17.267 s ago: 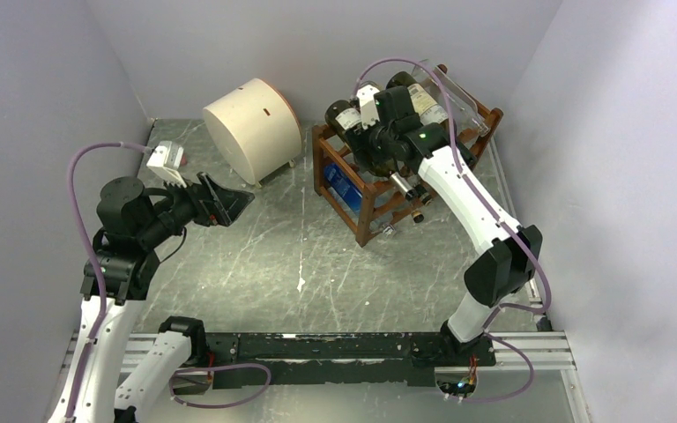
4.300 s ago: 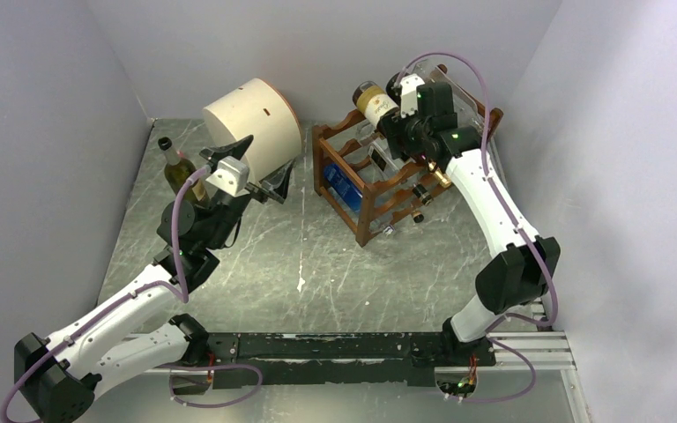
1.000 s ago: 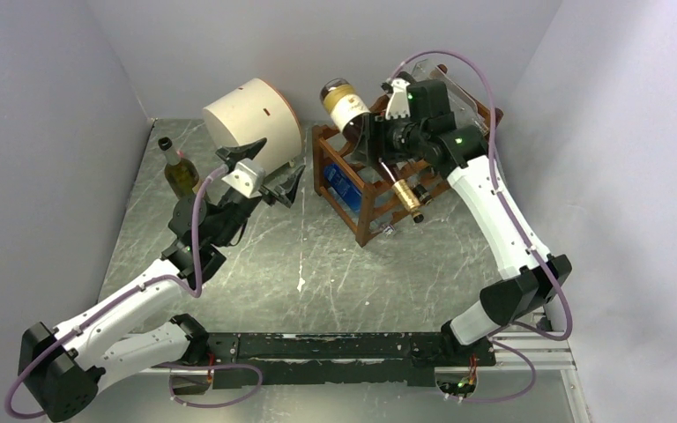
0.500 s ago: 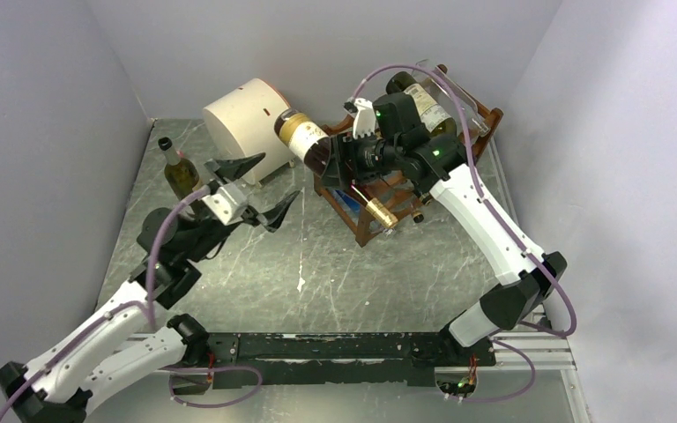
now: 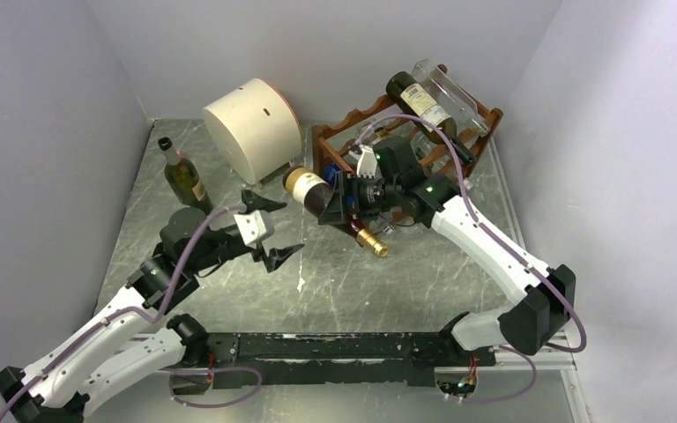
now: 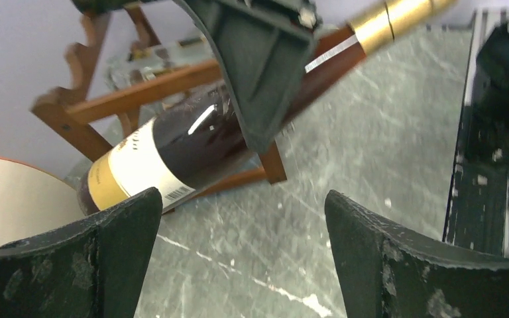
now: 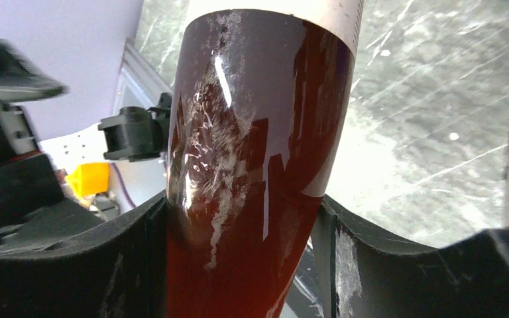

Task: Take the wine bottle off the wine rack

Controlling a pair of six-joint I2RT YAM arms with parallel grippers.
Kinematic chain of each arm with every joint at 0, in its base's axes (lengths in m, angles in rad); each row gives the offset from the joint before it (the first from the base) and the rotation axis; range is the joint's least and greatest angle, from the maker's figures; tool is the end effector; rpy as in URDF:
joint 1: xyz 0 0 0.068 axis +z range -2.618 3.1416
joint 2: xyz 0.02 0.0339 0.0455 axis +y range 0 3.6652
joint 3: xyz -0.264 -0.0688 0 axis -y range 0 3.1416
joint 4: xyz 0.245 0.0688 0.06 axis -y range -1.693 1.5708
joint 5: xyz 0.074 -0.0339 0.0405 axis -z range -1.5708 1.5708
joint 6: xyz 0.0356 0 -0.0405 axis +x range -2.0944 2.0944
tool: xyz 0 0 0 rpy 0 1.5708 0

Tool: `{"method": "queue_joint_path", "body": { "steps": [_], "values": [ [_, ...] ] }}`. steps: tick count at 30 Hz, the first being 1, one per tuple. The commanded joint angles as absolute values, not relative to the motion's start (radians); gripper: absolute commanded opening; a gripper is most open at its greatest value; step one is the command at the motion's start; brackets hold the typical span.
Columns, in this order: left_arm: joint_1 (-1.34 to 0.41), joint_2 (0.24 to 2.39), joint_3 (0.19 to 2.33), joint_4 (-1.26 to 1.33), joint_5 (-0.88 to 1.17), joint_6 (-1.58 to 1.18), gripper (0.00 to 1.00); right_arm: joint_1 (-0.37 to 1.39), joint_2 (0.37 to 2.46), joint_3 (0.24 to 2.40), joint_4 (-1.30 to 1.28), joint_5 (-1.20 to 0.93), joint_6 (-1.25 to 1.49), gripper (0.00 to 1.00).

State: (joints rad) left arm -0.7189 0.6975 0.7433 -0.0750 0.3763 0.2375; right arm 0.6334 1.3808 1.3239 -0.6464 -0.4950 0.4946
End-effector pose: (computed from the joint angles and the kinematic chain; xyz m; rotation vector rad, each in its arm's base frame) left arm 0.1168 -0.1196 0.3511 1.0065 1.2941 -0.6713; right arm 0.2306 0.1903 0.3506 -0.4515 2.4005 1.1188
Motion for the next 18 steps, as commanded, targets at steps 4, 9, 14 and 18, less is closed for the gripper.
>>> {"method": "queue_joint_path", "body": {
  "steps": [4,9,14,18],
  "values": [
    [-0.757,0.665,0.616,0.01,0.412,0.497,0.93,0.659,1.263,1.281,-0.258,-0.637,0.614,0.0],
    [-0.813,0.771,0.57,0.241,0.357,0.518,0.93,0.694,1.275,1.248,-0.226,-0.646,0.651,0.0],
    [-0.886,0.845,0.6,0.253,0.315,0.626,0.93,0.731,1.281,1.259,-0.246,-0.649,0.654,0.0],
    [-0.929,0.888,0.588,0.293,0.284,0.665,0.93,0.769,1.311,1.3,-0.313,-0.642,0.623,0.0]
  ]
}}
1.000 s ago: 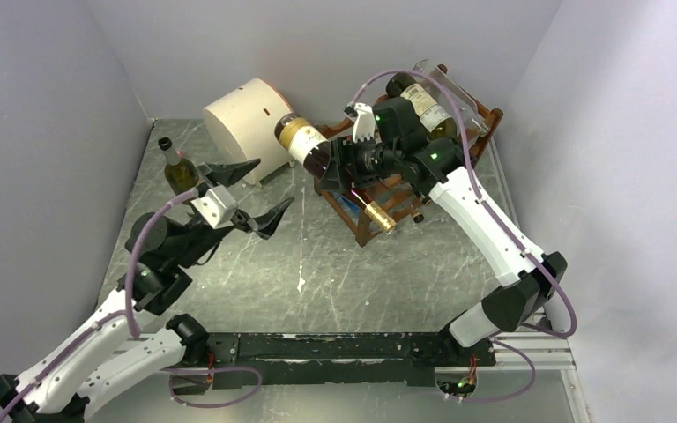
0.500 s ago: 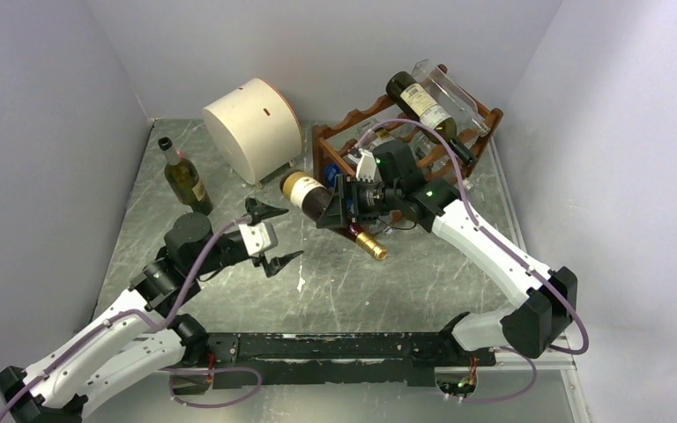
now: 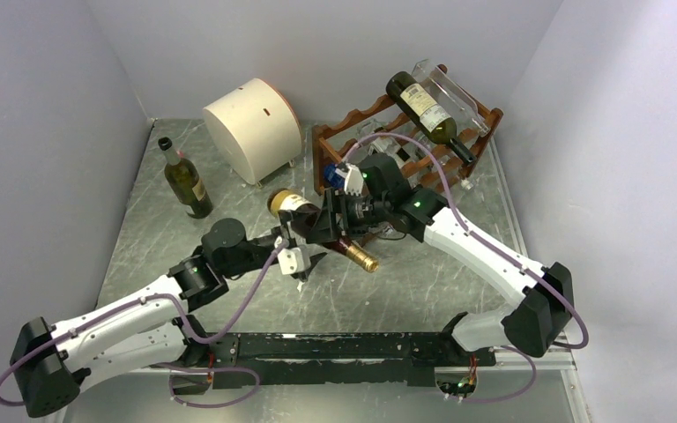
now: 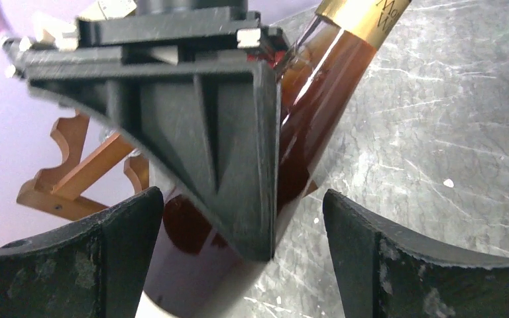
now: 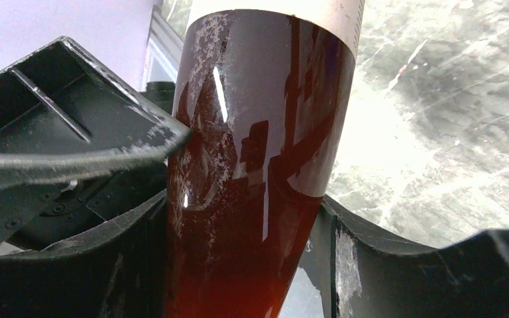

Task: Take the wine bottle off the wine rack

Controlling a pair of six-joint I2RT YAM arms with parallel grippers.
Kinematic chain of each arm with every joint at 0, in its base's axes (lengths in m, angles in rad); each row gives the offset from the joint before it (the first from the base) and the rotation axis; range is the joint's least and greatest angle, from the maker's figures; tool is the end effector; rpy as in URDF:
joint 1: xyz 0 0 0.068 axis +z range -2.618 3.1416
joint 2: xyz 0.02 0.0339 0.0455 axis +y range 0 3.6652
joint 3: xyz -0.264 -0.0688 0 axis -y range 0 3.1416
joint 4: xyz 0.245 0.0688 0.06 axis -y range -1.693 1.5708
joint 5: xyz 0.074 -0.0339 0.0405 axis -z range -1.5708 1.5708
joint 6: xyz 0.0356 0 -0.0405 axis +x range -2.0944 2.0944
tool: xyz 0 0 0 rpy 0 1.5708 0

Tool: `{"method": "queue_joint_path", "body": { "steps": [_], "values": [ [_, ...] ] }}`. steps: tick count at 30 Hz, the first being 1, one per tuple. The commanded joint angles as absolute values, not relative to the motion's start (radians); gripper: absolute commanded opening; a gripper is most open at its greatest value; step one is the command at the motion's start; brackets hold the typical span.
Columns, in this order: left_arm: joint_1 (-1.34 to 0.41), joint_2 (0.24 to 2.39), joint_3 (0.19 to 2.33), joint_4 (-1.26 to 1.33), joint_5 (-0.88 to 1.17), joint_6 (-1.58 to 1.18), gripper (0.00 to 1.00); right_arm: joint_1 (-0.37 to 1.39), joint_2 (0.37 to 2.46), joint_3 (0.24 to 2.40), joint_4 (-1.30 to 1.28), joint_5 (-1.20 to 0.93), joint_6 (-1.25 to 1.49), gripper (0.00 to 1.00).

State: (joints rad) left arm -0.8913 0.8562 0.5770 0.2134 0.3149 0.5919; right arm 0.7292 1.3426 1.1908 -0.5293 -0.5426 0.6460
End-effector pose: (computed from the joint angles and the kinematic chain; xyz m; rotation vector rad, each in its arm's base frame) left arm 0.1213 -0.1677 0.2960 1.2857 1.0431 -0.4858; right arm 0.2060 0.2087 0.3271 -0.4309 2.4595 1.2810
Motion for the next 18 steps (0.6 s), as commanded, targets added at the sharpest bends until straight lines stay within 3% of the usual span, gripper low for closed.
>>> {"method": "queue_joint_path", "body": {
  "steps": [1,9,12,15,18],
  "values": [
    [-0.935,0.898,0.591,0.295,0.282,0.675,0.93,0.777,1.317,1.306,-0.327,-0.639,0.618,0.0],
    [-0.972,0.943,0.585,0.286,0.269,0.704,0.93,0.822,1.354,1.344,-0.4,-0.641,0.61,0.0],
    [-0.974,0.947,0.57,0.291,0.254,0.689,1.0,0.825,1.361,1.366,-0.461,-0.608,0.581,0.0],
    [-0.977,0.953,0.558,0.304,0.228,0.663,0.85,0.827,1.353,1.368,-0.491,-0.595,0.575,0.02],
    [-0.98,0.963,0.541,0.348,0.198,0.624,0.69,0.827,1.348,1.364,-0.518,-0.587,0.567,0.15]
  ]
}}
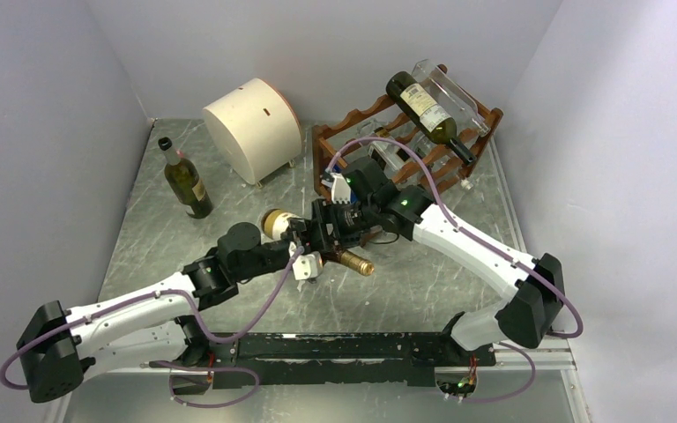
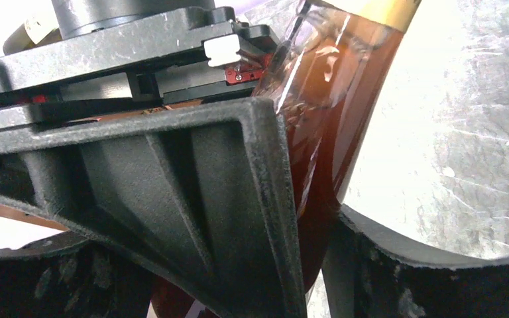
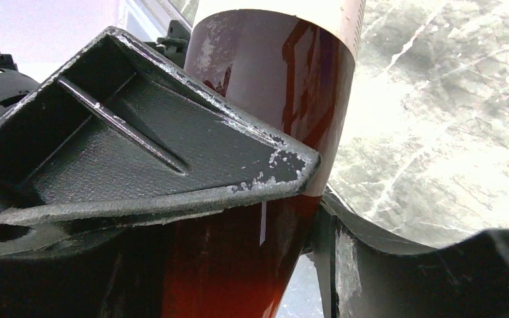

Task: Take the wine bottle off the wine rack

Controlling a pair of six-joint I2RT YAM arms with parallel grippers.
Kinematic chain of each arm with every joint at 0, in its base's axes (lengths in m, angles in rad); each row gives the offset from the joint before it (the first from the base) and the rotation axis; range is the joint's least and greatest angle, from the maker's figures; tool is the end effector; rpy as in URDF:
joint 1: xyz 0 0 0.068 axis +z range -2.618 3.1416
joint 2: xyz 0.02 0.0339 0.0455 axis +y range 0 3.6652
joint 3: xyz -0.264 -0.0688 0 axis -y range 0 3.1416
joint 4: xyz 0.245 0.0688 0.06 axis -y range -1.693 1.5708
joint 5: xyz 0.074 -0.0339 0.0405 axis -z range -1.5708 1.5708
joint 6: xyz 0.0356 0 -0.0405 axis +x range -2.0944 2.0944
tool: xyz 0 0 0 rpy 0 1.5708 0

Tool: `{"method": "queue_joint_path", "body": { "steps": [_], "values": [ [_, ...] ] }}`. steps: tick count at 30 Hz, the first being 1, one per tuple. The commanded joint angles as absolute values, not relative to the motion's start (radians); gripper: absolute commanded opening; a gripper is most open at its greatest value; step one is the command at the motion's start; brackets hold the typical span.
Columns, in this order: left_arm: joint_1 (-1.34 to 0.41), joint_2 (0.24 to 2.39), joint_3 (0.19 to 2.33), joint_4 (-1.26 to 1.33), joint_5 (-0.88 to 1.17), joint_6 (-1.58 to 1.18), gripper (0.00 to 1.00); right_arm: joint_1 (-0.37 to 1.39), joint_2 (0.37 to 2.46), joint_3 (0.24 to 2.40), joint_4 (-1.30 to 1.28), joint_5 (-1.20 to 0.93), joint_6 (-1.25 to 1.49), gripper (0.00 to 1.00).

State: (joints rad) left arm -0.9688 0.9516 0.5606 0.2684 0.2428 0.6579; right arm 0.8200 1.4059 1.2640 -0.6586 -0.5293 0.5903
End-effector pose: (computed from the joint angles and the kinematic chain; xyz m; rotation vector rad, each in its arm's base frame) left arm 0.1197 -0.1894 0.2773 1.3605 1.0342 -0.4374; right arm 0.1919 0.2321 0.3235 -0.5851 2.5651 1.2269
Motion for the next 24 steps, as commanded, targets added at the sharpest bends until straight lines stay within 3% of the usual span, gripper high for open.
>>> {"method": "queue_joint_path", "body": {
  "steps": [1,3,7,12,17,24],
  "values": [
    [-0.981,0.967,0.534,0.367,0.195,0.613,0.64,0.828,1.35,1.368,-0.533,-0.577,0.562,0.18],
    [-0.982,0.974,0.53,0.391,0.19,0.588,0.51,0.827,1.351,1.372,-0.546,-0.572,0.558,0.29],
    [-0.991,0.978,0.519,0.429,0.158,0.522,0.15,0.828,1.355,1.383,-0.568,-0.557,0.541,0.49],
    [-1.037,0.961,0.485,0.433,0.081,0.535,0.07,0.827,1.342,1.409,-0.636,-0.474,0.492,0.74],
    [-1.082,0.962,0.464,0.438,0.024,0.563,0.07,0.823,1.33,1.48,-0.733,-0.385,0.411,0.88],
    [-1.1,0.977,0.467,0.469,-0.034,0.506,0.07,0.812,1.321,1.574,-0.813,-0.271,0.375,0.94]
  ]
}}
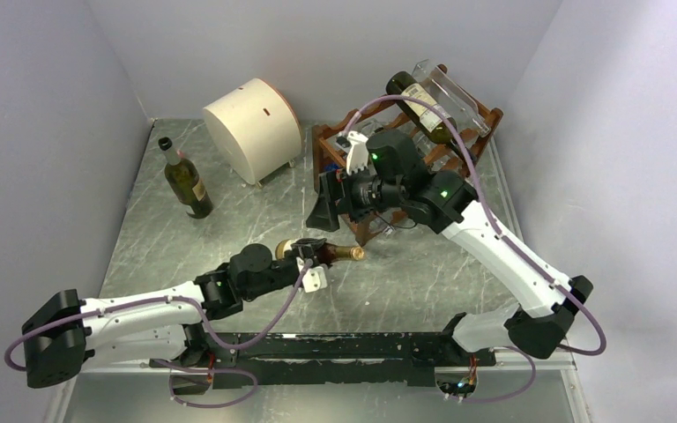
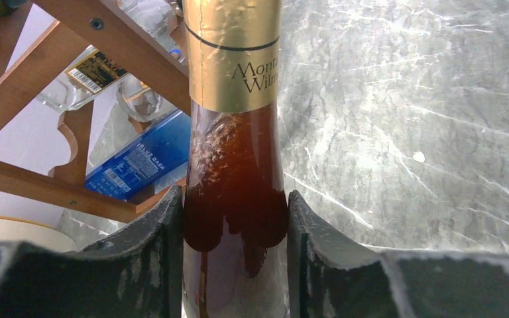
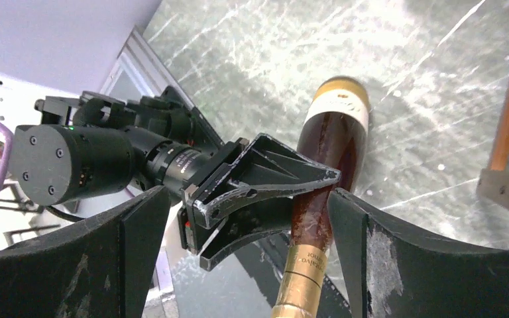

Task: Take the wine bottle off the wine rack

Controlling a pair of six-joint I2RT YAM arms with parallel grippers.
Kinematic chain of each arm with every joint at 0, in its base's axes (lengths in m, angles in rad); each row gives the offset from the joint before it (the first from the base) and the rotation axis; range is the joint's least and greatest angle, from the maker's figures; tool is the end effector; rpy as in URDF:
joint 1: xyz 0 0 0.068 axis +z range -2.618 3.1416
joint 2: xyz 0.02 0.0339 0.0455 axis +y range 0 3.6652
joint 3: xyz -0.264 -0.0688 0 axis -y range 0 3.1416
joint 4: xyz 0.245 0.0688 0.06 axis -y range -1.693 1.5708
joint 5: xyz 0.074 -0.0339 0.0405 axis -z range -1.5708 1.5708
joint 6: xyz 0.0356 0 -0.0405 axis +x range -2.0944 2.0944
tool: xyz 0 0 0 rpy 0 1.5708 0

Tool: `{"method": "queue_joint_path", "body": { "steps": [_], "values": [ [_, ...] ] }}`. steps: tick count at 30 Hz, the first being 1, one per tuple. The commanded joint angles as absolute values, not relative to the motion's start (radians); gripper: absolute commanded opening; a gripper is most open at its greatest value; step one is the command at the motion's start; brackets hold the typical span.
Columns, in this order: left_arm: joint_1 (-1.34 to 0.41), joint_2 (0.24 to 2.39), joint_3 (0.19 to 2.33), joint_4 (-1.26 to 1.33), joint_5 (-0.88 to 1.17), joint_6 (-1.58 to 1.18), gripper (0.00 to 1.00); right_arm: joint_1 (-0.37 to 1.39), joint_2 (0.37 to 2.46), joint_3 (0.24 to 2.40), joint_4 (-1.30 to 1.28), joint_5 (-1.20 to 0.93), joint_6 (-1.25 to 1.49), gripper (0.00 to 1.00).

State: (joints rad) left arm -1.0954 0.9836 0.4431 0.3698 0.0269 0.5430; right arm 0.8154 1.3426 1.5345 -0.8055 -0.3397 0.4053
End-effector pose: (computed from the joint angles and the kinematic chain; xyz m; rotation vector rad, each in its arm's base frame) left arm 0.1011 -0.1984 0.2400 1.2999 1.1876 -0.4272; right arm 0.1815 0.2100 0.4143 -0.6799 2.2473 1.0241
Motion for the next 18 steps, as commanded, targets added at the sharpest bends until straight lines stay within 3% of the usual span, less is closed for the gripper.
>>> {"method": "queue_joint_path", "body": {
  "steps": [1,10,18],
  "values": [
    [-1.1,0.98,0.469,0.474,-0.042,0.496,0.07,0.81,1.318,1.586,-0.811,-0.257,0.376,0.94],
    [-1.1,1.026,0.504,0.483,-0.158,0.41,0.07,0.807,1.224,1.563,-0.755,-0.003,0.413,0.95],
    [-1.076,0.927,0.504,0.551,-0.437,0.246,0.07,0.808,1.052,1.541,-0.665,0.165,0.381,1.0]
  ]
}}
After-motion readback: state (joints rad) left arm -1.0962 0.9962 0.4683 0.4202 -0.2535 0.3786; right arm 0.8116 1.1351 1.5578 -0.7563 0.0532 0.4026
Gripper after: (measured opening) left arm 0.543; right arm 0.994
